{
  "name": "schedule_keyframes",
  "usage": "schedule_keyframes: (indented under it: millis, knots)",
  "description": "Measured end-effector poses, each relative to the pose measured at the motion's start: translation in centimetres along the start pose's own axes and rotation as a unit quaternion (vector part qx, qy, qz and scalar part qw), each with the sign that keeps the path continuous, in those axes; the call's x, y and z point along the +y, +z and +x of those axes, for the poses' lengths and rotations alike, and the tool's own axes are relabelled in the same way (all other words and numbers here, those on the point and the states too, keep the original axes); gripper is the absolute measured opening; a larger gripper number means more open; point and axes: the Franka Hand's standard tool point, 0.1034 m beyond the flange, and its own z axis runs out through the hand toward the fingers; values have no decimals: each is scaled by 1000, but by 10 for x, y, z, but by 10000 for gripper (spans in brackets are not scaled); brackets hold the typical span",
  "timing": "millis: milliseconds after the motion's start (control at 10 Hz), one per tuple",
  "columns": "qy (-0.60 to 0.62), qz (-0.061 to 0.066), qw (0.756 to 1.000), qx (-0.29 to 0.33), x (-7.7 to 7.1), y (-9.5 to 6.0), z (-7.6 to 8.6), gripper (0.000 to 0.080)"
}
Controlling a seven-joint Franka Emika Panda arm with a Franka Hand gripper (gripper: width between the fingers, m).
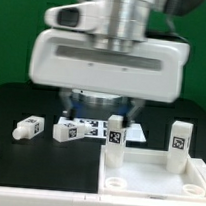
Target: Assemble square table
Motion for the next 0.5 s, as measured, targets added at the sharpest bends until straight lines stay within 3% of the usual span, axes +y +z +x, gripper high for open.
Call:
schedule_keyframes:
  millis: [200, 500]
  knots:
    - [105, 19, 994, -17, 42, 1, -17, 649]
    - [141, 20, 990, -16, 42, 1, -16, 649]
